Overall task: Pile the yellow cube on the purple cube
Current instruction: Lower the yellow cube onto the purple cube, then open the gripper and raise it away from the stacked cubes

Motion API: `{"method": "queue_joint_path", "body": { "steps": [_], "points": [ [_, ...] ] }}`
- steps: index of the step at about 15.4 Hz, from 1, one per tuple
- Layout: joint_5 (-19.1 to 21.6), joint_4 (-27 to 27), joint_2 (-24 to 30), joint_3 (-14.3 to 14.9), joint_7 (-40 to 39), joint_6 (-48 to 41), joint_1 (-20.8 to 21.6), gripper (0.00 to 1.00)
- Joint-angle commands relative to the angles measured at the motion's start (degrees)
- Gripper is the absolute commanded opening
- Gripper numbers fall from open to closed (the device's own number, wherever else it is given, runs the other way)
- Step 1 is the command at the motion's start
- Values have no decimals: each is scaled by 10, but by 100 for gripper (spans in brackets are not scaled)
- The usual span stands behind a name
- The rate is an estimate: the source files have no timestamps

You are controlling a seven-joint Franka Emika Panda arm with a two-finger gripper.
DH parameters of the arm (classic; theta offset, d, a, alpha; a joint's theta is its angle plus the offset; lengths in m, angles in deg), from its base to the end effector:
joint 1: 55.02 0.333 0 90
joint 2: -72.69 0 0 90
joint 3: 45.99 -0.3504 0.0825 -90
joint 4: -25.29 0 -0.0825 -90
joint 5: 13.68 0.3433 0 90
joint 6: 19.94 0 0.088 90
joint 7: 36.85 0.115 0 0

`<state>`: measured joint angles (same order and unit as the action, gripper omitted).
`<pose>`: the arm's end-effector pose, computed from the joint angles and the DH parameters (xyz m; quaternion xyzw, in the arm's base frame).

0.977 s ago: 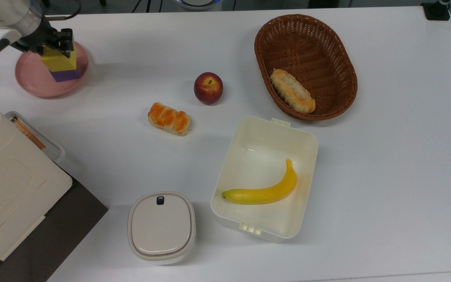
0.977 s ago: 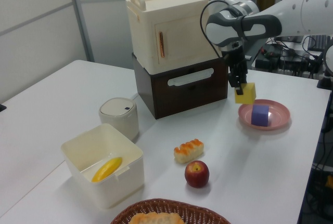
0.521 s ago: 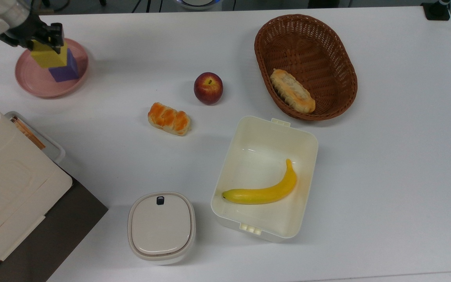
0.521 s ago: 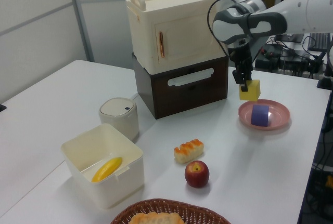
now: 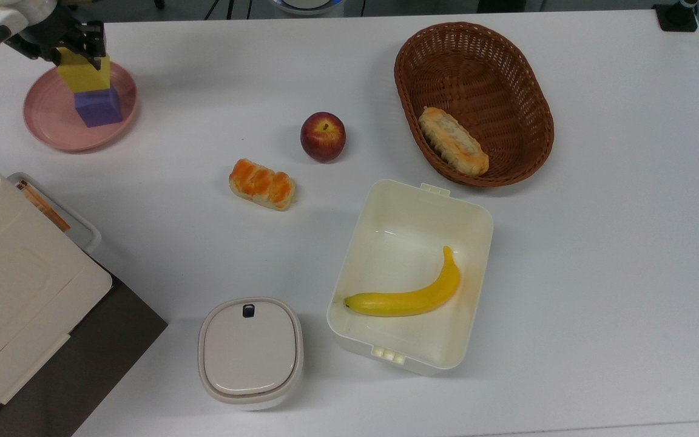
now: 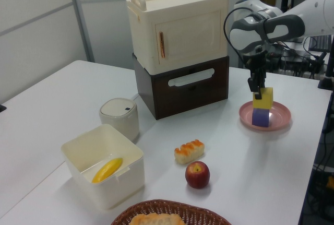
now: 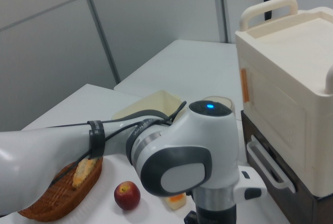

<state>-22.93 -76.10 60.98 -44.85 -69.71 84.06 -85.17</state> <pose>0.4793 -0.3073 0.4742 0.9930 0.0393 -0.1087 0.0245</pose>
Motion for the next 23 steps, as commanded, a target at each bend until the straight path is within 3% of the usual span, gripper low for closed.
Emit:
{"method": "queue_joint_path", "body": {
  "steps": [1, 4, 5, 6, 8, 12, 16, 19, 23],
  "points": [
    [1, -20, -3, -1, -10, 36, -4, 7],
    [-4, -16, -13, -1, -11, 45, -4, 13],
    [-5, -15, -16, -1, -11, 46, -3, 31],
    [-7, -15, -17, -1, -10, 46, -3, 61],
    [-9, -13, -17, -1, -10, 46, -2, 100],
    [-5, 16, -12, -5, -3, 32, 2, 100],
    [1, 109, -10, -9, -4, -62, 26, 100],
    [3, 165, -2, -8, -1, -87, 87, 100],
    [5, 173, 24, -8, 10, -85, 156, 100]
  ]
}}
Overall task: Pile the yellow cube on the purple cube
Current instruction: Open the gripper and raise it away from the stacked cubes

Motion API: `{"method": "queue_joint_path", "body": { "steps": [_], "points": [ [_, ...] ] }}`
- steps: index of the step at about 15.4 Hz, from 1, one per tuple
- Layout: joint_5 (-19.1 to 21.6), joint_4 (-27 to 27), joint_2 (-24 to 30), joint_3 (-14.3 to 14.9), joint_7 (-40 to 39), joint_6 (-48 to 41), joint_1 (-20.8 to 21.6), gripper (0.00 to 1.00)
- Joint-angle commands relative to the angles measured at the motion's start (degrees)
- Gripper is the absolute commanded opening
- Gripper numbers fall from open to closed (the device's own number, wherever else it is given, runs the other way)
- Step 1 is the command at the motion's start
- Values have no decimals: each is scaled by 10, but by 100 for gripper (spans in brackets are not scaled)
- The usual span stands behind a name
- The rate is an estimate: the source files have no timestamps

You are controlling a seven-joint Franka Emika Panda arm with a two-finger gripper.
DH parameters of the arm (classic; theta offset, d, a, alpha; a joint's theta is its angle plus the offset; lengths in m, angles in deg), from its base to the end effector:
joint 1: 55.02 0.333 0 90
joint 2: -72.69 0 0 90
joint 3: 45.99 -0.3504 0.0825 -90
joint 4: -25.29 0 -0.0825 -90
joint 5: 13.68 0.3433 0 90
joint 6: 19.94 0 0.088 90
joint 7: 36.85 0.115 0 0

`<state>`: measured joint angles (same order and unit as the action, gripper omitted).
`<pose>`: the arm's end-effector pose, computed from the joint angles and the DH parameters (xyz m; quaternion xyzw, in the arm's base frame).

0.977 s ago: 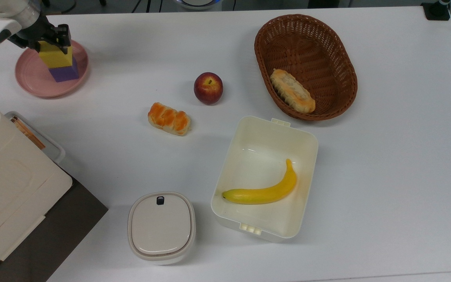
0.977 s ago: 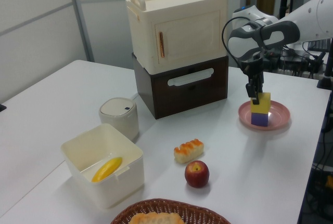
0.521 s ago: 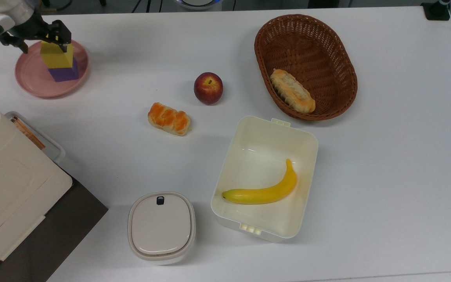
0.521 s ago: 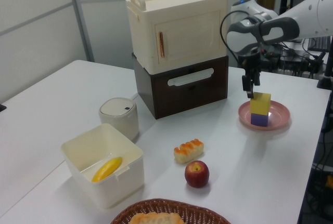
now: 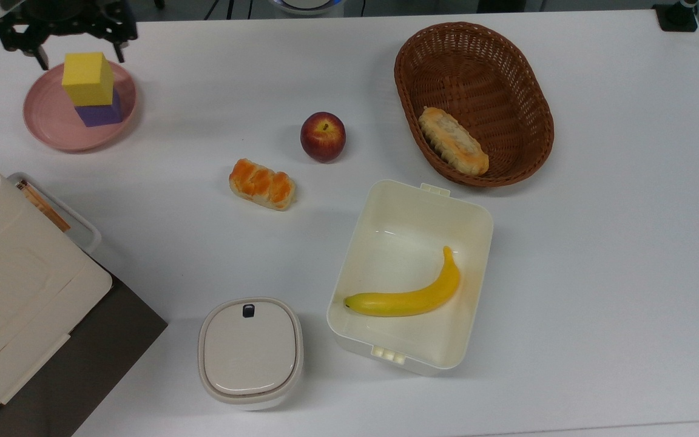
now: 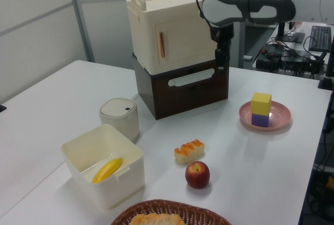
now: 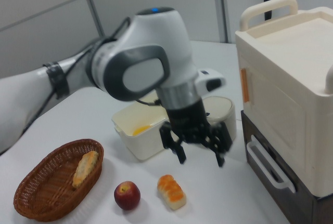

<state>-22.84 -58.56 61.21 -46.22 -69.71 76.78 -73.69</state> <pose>0.5553 -0.2029 0.5987 0.9878 0.1334 -0.0233 0.0765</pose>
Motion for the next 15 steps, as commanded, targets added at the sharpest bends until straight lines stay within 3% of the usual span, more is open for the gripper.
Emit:
{"method": "queue_joint_path", "body": {
  "steps": [1, 3, 6, 8, 15],
  "points": [
    [1, -3, 24, 6, 33, -14, 56, 100],
    [1, -3, 22, 7, 113, -9, 79, 100],
    [32, -3, 17, 6, 175, -8, 83, 100],
    [63, -3, 14, 7, 178, -7, 82, 100],
    [72, -6, 30, 14, 176, -14, 78, 100]
  ]
}}
